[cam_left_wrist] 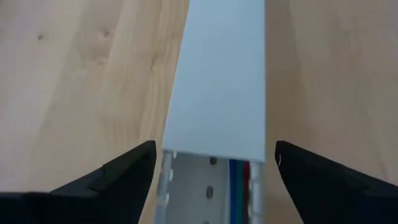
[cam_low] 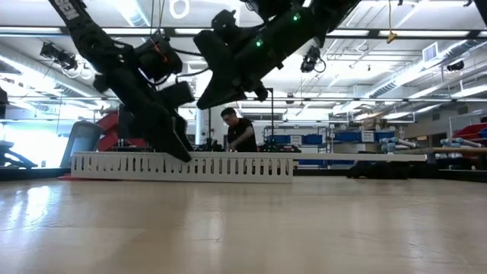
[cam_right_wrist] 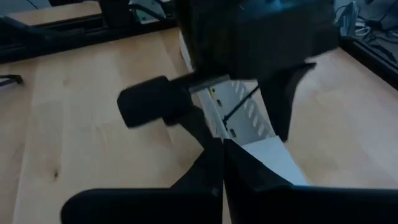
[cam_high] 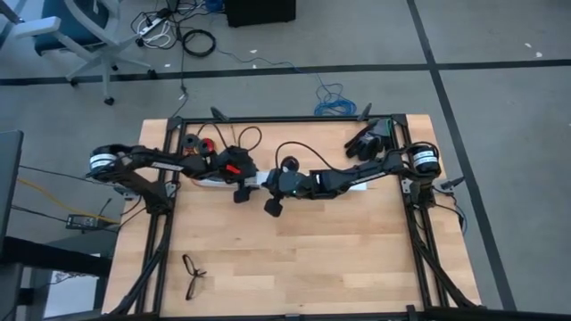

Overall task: Ziptie cables
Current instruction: Close the white cable duct

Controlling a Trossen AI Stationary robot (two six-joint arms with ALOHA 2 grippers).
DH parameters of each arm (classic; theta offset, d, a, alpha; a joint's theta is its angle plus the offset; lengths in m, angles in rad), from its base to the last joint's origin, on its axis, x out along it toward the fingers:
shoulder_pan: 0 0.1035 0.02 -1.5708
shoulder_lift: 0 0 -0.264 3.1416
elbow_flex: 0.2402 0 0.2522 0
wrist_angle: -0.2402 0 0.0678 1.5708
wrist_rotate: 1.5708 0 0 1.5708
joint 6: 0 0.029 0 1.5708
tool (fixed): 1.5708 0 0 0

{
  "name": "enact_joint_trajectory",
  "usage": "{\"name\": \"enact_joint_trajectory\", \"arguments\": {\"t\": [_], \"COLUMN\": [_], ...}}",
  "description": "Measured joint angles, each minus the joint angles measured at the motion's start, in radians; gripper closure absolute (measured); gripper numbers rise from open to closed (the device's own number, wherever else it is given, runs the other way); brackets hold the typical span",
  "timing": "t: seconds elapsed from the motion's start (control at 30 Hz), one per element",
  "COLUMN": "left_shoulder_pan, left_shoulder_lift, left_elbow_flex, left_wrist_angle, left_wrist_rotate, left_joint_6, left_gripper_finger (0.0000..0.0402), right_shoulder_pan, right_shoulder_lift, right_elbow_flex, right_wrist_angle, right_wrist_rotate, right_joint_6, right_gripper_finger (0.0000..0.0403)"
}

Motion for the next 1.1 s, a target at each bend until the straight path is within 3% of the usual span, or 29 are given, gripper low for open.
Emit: {"name": "enact_joint_trajectory", "arguments": {"t": [0.2,0.37,0.77,1.1], "left_shoulder_pan": [0.003,0.008,0.009,0.009], "left_shoulder_lift": [-0.132,-0.171,-0.175,-0.174], "left_elbow_flex": [-0.008,-0.076,-0.217,-0.228], "left_wrist_angle": [-0.107,-0.110,0.107,0.108], "left_wrist_rotate": [-0.019,-0.030,-0.091,-0.086], "left_joint_6": [0.021,0.022,0.025,0.023], "left_gripper_finger": [0.0062,0.0062,0.0063,0.0123], "right_shoulder_pan": [0.002,0.004,0.006,-0.012], "right_shoulder_lift": [-0.004,-0.004,-0.004,-0.004], "right_elbow_flex": [0.000,0.000,0.000,0.000], "right_wrist_angle": [-0.012,-0.017,-0.026,-0.115], "right_wrist_rotate": [0.003,0.003,0.003,0.006], "right_joint_6": [0.002,0.011,0.014,0.104], "right_gripper_finger": [0.0403,0.0403,0.0403,0.0403]}}
